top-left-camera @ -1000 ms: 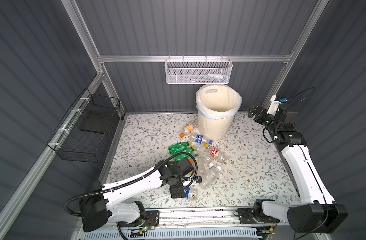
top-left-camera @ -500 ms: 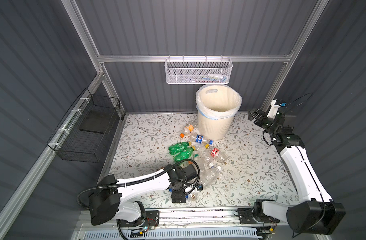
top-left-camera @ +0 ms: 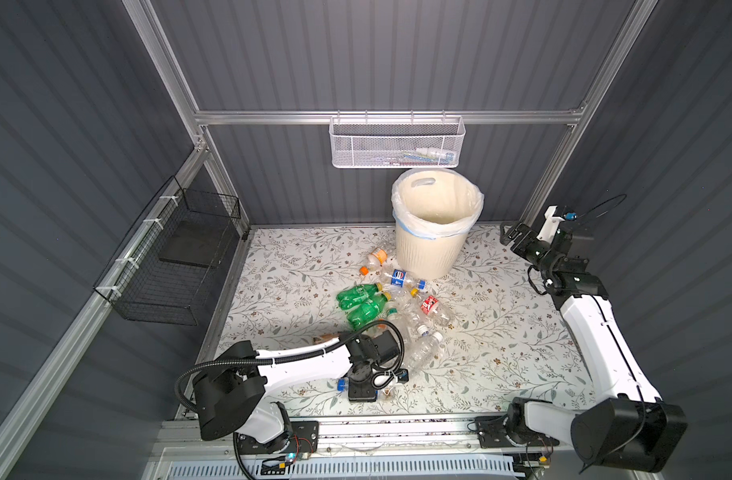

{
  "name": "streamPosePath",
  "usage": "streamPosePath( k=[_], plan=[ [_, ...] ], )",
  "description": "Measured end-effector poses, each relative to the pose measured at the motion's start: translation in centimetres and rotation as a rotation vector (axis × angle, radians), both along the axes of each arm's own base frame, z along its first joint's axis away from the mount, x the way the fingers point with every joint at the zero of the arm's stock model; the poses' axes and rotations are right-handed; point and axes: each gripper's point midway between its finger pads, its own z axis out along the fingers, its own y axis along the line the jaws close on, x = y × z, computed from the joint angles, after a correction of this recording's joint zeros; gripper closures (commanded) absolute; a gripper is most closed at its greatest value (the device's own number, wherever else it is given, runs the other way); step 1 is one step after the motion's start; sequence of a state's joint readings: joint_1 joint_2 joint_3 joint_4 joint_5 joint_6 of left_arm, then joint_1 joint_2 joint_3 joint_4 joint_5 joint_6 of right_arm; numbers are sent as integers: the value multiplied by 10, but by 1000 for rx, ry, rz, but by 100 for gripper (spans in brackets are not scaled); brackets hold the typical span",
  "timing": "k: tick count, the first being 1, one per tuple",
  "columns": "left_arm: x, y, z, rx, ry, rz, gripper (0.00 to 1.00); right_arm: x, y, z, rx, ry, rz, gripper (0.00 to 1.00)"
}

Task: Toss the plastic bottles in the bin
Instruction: 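Grasp the blue-label Pepsi bottle with the left gripper while the right arm draws back, then lift the Pepsi bottle with the left gripper and drop it into the bin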

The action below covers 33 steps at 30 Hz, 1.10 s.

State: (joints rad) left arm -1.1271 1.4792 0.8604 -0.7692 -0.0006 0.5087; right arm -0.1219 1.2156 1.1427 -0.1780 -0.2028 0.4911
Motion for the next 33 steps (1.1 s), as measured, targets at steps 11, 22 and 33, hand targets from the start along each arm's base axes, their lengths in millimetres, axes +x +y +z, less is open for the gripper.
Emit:
streamPosePath(
  k=[11,22,33],
  plan=[
    [-3,1,-2,-4,-1,-8,42,2,-2,0,9,-6,0,1],
    [4,-16,36,-178,-67,63,41,-2,-1,-32,39,63,-2,1],
    [43,-53,107,-525,-262,231,42,-21,5,-60,81,138,7,3]
  ],
)
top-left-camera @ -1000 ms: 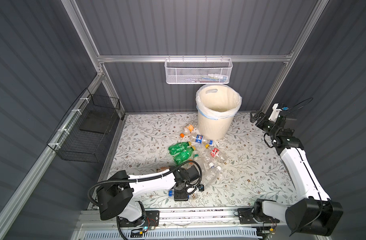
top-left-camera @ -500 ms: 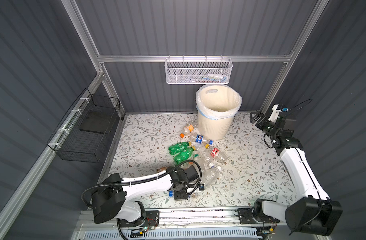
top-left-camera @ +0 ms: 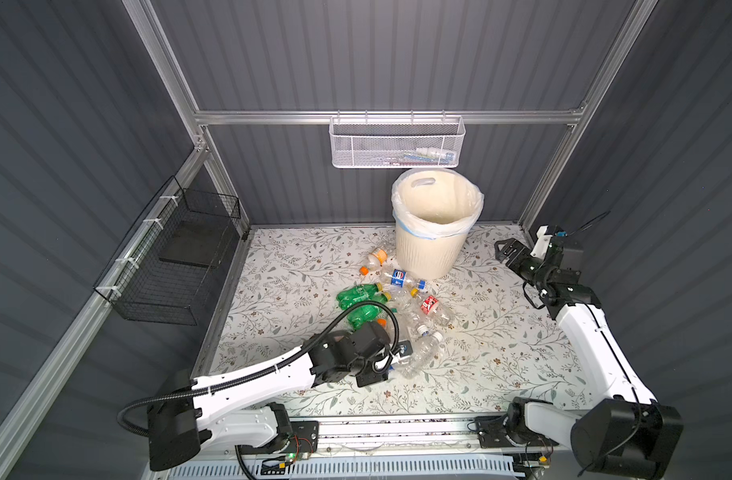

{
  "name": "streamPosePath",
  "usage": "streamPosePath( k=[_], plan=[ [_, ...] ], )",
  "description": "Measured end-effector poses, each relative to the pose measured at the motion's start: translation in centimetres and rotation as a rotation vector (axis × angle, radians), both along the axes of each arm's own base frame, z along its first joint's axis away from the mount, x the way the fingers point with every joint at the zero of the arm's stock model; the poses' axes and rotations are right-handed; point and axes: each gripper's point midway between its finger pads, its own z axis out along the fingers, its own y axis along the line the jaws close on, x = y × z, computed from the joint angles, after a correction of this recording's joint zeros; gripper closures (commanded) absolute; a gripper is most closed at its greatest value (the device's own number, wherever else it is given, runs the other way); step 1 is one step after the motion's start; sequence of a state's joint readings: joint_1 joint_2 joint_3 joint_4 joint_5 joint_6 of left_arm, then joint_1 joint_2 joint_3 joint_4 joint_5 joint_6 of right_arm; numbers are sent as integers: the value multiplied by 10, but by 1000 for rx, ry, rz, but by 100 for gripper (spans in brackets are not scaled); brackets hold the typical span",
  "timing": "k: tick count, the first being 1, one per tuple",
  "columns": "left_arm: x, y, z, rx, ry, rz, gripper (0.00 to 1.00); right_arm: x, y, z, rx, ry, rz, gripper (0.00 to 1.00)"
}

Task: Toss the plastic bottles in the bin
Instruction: 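Lift the Pepsi bottle with the left gripper and drop it into the bin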

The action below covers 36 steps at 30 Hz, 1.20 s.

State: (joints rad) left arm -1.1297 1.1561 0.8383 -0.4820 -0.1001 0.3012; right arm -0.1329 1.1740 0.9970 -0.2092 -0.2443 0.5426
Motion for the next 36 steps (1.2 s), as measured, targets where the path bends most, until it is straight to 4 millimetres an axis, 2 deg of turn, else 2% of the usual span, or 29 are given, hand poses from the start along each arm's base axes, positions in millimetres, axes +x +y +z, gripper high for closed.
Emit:
streamPosePath(
  k=[5,8,11,14,16,20,25,28,31,33,36],
  plan=[
    [36,-14,35,-259,-100,157,43,-7,2,-9,11,27,5,3],
    [58,-10,50,-383,-147,258,43,-11,4,-9,14,34,11,3],
    [86,6,73,-518,-218,364,43,-14,5,-8,18,36,17,3],
    [111,23,112,-659,-333,441,43,-15,7,-9,24,38,26,4],
    [118,28,142,-745,-420,449,43,-15,9,-9,31,39,33,4],
    [118,28,192,-855,-566,405,42,-16,11,-9,38,42,39,4],
    [116,26,265,-989,-726,327,42,-21,15,-2,42,34,48,4],
    [116,19,310,-1063,-797,264,41,-25,18,11,39,3,55,4],
    [128,4,357,-1138,-844,186,41,-28,20,21,38,-23,56,4],
    [143,-7,382,-1175,-858,153,41,-28,21,22,41,-26,58,4],
    [192,-38,416,-1209,-819,128,30,-28,27,22,49,-24,67,4]
  ],
)
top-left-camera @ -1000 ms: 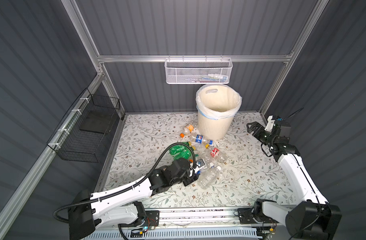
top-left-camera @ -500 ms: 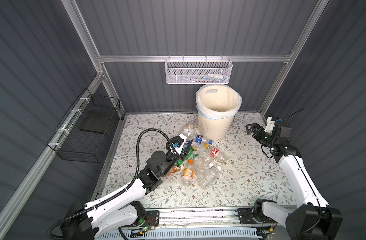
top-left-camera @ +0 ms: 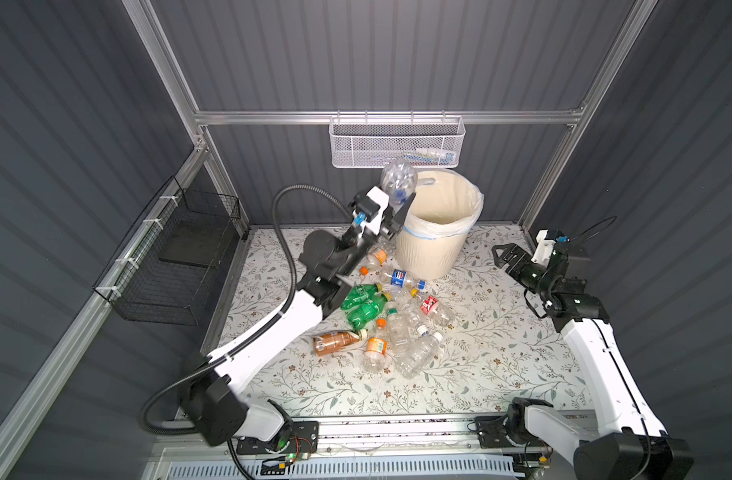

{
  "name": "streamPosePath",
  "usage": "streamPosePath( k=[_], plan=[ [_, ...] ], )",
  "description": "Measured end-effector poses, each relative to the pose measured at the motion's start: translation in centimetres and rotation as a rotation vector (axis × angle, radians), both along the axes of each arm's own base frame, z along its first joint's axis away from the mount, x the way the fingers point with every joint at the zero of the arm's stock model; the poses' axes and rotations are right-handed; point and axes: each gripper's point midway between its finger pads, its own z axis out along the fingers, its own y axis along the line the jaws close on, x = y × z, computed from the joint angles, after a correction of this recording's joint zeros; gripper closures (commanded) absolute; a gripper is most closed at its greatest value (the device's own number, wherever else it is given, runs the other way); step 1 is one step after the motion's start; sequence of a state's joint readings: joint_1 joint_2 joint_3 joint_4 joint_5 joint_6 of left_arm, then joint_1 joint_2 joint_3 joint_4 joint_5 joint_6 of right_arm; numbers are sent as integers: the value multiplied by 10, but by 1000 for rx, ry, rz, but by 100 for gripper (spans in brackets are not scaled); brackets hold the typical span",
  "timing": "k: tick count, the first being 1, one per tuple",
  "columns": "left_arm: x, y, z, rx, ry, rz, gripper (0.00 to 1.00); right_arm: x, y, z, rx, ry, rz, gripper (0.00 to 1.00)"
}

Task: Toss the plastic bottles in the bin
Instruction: 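Lift the Pepsi bottle with the left gripper and drop it into the bin, then grasp a clear blue-cap water bottle with the right gripper while the left arm withdraws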

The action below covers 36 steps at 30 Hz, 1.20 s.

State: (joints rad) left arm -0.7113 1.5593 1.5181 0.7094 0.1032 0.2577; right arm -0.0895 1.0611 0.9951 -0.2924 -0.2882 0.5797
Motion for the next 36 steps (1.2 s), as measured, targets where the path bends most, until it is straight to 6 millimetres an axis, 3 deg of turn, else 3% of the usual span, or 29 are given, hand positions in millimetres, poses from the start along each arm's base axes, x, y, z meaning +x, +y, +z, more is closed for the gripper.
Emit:
streamPosePath(
  k=[2,3,5,7,10,12,14,17,21,24,27,30,34,36],
  plan=[
    [38,-28,15,22,51,-32,14,0,6,0,4,1,15,4],
    [58,-45,17,41,92,-49,1,0,10,0,6,1,25,4],
    [96,-69,5,93,191,-50,0,-1,19,-3,6,5,48,4],
    [120,-85,-14,134,270,-47,0,-2,27,-8,4,17,68,3],
    [137,-92,-72,243,441,-10,0,-5,35,-20,-2,45,86,3],
    [133,-80,-114,311,541,32,0,-8,40,-31,-7,74,94,3],
    [123,-59,-129,341,593,76,0,-11,45,-42,-14,114,93,3],
    [105,-26,-105,301,565,127,0,-18,59,-60,-31,194,93,3],
    [81,37,-64,201,497,215,0,-36,75,-84,-30,313,71,4],
    [74,76,-63,142,499,276,0,-57,86,-102,-13,415,47,4],
    [87,100,-101,131,587,338,0,-80,94,-120,1,526,33,4],
    [102,111,-173,160,735,403,0,-108,104,-141,29,647,15,4],
    [103,120,-250,180,896,450,0,-140,112,-166,99,775,-36,3],
    [102,123,-270,163,943,458,0,-152,116,-174,132,819,-70,2]
  ],
)
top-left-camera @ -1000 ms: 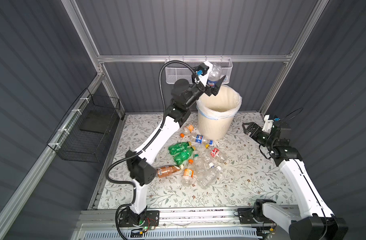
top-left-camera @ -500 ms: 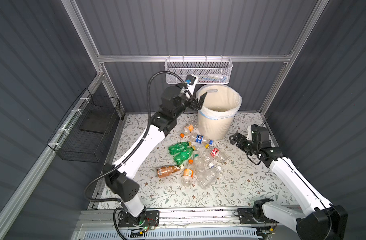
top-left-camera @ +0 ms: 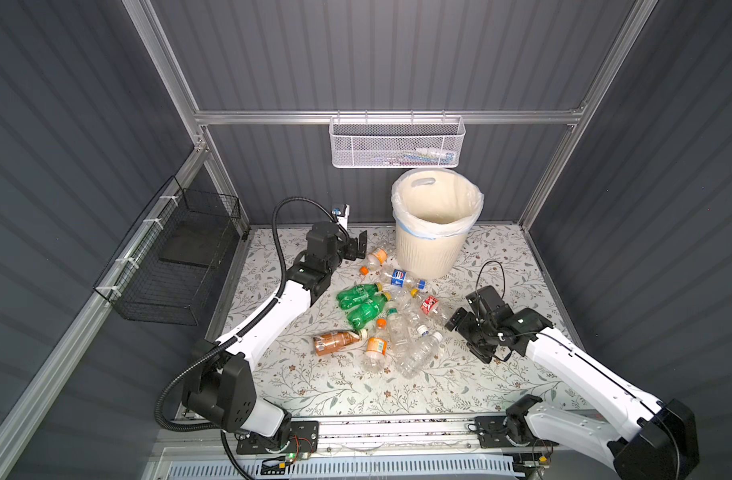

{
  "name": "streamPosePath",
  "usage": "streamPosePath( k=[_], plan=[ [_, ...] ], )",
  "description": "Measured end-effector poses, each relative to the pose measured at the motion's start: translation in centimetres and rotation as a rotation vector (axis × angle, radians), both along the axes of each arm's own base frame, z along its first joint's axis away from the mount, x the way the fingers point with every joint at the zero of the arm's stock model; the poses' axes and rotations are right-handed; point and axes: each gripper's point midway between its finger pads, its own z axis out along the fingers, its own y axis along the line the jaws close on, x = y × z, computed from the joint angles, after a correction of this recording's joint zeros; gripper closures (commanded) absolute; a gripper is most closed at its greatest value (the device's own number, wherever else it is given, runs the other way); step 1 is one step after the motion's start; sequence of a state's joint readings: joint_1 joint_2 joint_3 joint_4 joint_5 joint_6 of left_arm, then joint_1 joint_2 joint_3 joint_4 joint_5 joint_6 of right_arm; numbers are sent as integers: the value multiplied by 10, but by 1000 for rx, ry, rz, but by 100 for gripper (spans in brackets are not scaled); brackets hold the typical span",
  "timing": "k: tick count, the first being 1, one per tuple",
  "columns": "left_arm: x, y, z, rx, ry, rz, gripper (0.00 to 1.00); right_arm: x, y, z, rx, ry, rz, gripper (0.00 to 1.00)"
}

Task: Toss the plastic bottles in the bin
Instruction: 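Grasp a clear blue-cap water bottle with the right gripper while the left arm withdraws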

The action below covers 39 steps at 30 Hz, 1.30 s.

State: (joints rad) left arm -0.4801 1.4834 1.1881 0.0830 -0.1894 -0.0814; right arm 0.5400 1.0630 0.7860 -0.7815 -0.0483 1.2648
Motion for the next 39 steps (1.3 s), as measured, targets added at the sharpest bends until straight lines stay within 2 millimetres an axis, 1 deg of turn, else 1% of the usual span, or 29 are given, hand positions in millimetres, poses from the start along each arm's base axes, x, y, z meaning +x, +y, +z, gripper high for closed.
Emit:
streamPosePath(
  k=[1,3,5,11,13,16,19,22,26,30,34,39],
  plan=[
    [-1,2,-9,-10,18,10,0,-5,4,-2,12,18,-14,2],
    [-2,3,-18,-36,37,21,0,-10,14,-5,33,43,-32,2],
    [-2,4,-21,-58,41,29,0,-12,25,-9,49,66,-42,2],
    [-1,8,-31,-87,53,47,0,-15,57,-39,46,176,-36,4],
    [-2,12,-35,-88,58,57,0,-12,66,-44,50,194,-25,5],
    [-3,19,-39,-87,65,69,0,-6,78,-46,66,203,-13,6],
    [-2,25,-38,-90,60,80,0,0,91,-46,84,205,3,8],
    [-1,28,-35,-101,51,88,0,0,96,-51,93,220,11,9],
    [0,31,-35,-107,52,96,0,-2,101,-61,110,247,16,15],
    [-1,31,-34,-110,52,100,0,-8,100,-71,107,284,16,17],
    [-1,33,-35,-111,54,107,0,-7,101,-74,123,294,16,21],
    [-1,33,-36,-115,56,108,0,-6,101,-77,130,297,24,34]
  ],
)
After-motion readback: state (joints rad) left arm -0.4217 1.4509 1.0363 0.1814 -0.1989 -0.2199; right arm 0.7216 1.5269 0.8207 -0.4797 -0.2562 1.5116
